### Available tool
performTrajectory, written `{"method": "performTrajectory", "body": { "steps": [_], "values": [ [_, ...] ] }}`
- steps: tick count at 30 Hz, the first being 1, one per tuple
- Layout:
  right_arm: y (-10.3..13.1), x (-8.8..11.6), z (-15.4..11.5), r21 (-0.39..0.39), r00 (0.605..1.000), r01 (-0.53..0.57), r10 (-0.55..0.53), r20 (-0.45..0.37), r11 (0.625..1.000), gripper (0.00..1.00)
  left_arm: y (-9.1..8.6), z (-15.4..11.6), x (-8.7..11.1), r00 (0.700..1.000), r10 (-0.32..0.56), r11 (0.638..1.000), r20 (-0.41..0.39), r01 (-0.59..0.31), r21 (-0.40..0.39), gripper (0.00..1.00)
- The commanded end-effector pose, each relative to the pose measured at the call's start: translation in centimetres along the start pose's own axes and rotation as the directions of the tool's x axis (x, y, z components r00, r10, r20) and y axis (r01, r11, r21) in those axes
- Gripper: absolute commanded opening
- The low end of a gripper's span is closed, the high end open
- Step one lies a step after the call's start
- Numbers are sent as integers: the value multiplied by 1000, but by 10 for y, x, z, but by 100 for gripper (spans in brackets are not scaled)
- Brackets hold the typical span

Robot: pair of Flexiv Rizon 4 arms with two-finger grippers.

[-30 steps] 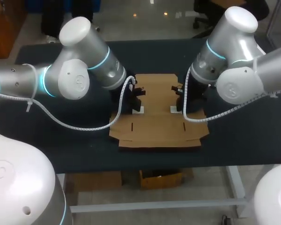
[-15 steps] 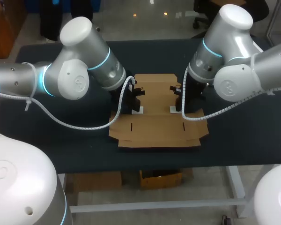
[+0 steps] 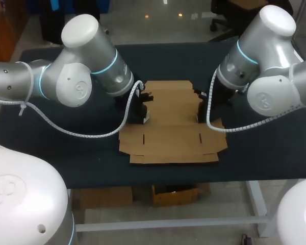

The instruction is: Assemble the packaging by folding the flat box into shape, placing the metal phone stand inside, and closing the box properly

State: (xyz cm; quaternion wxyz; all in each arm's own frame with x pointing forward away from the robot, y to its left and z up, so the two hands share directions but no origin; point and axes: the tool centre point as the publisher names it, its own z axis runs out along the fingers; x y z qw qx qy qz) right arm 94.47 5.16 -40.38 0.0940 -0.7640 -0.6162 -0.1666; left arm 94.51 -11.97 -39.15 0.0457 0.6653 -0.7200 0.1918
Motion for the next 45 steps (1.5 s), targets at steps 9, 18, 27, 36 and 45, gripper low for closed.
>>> {"method": "performTrajectory", "body": {
  "steps": [9, 18, 27, 36, 45],
  "values": [
    [9, -24, -24, 13, 998, -16, 17, -68, 1000, 0, -2, -29, -15, 998, -27, 1000, 64, 28, -9, 0],
    [14, -26, -38, 40, 997, -1, 4, -72, 999, 0, 1, -48, -26, 996, -57, 998, 74, 58, -7, 0],
    [9, -40, -63, 52, 997, 2, 2, -77, 999, 0, 16, -79, -40, 994, -80, 997, 79, 81, -3, 0],
    [-4, -59, -77, 66, 996, -7, 13, -88, 998, 0, 44, -105, -51, 989, -117, 993, 87, 117, 4, 0],
    [-23, -70, -86, 68, 998, -14, 19, -64, 998, 0, 67, -117, -65, 985, -164, 986, 60, 165, -2, 0]
  ]
}}
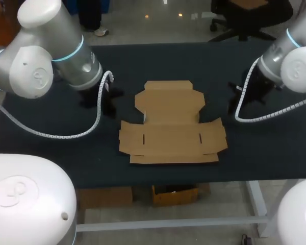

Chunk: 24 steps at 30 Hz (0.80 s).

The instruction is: Assemble the packaging by folding the flat box into shape, placing the metal phone stand inside, and closing the box properly

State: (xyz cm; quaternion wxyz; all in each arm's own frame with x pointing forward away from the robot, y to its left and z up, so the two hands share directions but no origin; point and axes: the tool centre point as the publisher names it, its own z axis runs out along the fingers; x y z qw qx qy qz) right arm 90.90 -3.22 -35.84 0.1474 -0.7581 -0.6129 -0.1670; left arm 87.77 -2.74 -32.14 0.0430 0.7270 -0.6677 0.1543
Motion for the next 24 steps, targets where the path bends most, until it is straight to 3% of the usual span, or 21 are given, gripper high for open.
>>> {"method": "performTrajectory", "body": {
  "steps": [1, 8, 15, 24],
  "values": [
    [-14, -4, -10, -20, 1000, -1, 1, 5, 1000, 0, 15, -9, -12, 1000, -11, 1000, -16, 12, 19, 0],
    [-35, -18, -22, -69, 1000, -9, 8, -15, 998, 0, 33, -14, -21, 998, -24, 999, -60, 26, 32, 0],
    [-53, -34, -24, -101, 999, -33, 31, -30, 994, 0, 46, -7, -33, 994, -42, 999, -106, 42, -6, 0],
    [-60, -35, -24, -101, 999, -47, 44, -29, 994, 0, 47, -3, -38, 991, -51, 999, -123, 48, -25, 0]
  ]
}}
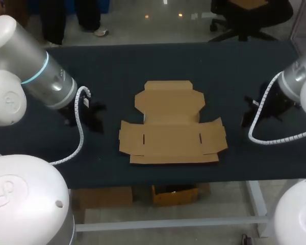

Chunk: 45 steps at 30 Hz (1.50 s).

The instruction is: Assemble the packaging by folding the flat box into shape, placing the metal phone stand inside, and closing the box properly

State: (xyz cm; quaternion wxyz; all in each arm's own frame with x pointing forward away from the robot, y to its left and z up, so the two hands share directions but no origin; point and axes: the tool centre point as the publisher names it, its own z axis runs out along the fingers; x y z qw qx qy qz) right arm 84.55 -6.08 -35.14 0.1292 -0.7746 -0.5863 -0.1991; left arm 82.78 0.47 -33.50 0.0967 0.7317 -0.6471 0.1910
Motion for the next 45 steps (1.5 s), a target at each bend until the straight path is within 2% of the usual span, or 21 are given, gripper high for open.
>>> {"method": "performTrajectory", "body": {
  "steps": [1, 16, 18, 24, 33, 45],
  "values": [
    [-3, -1, -1, -21, 1000, 0, 0, 2, 1000, 0, 0, 1, 0, 1000, 0, 1000, 1, 0, 1, 0],
    [-3, -1, -1, -21, 1000, 0, 0, 2, 1000, 0, 2, 1, 0, 1000, -1, 1000, 2, 1, 0, 0],
    [-7, -3, -1, -20, 1000, 2, -2, 10, 1000, 0, 7, 2, 0, 1000, 0, 1000, 3, 0, 0, 0],
    [-18, -17, -6, 28, 999, 24, -22, -45, 999, 0, 21, -1, -6, 1000, -23, 1000, -8, 23, -5, 0],
    [-39, -29, -14, 48, 997, 45, -42, -69, 998, 0, 53, -1, -8, 999, -26, 1000, -38, 26, -18, 0],
    [-70, -37, 8, 87, 994, 51, -42, -104, 995, 0, 94, 14, -11, 992, 4, 998, -129, -11, -57, 0]
  ]
}}
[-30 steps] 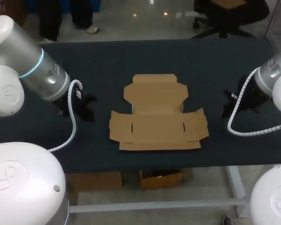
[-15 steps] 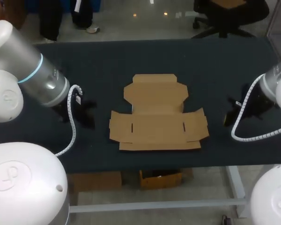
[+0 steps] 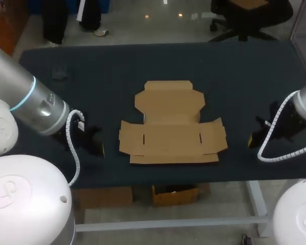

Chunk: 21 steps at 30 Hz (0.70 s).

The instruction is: Assemble the packaging by folding the flat box into shape, placing the metal phone stand inside, and closing the box properly

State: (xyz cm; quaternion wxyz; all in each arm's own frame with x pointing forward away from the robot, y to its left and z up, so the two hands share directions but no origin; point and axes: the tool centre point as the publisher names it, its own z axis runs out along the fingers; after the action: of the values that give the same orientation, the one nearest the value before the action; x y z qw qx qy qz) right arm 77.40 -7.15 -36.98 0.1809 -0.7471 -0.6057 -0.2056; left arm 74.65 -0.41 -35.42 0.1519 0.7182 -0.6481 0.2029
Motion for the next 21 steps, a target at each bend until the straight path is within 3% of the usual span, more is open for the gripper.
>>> {"method": "performTrajectory", "body": {
  "steps": [1, 21],
  "values": [
    [-5, -3, 10, 6, 1000, 2, -2, -27, 1000, 0, 12, 8, -4, 999, 10, 1000, -36, -10, 10, 0],
    [-28, 7, 31, 46, 998, 24, -21, -64, 999, 0, 18, 29, 8, 992, 66, 993, -104, -75, -90, 0]
  ]
}}
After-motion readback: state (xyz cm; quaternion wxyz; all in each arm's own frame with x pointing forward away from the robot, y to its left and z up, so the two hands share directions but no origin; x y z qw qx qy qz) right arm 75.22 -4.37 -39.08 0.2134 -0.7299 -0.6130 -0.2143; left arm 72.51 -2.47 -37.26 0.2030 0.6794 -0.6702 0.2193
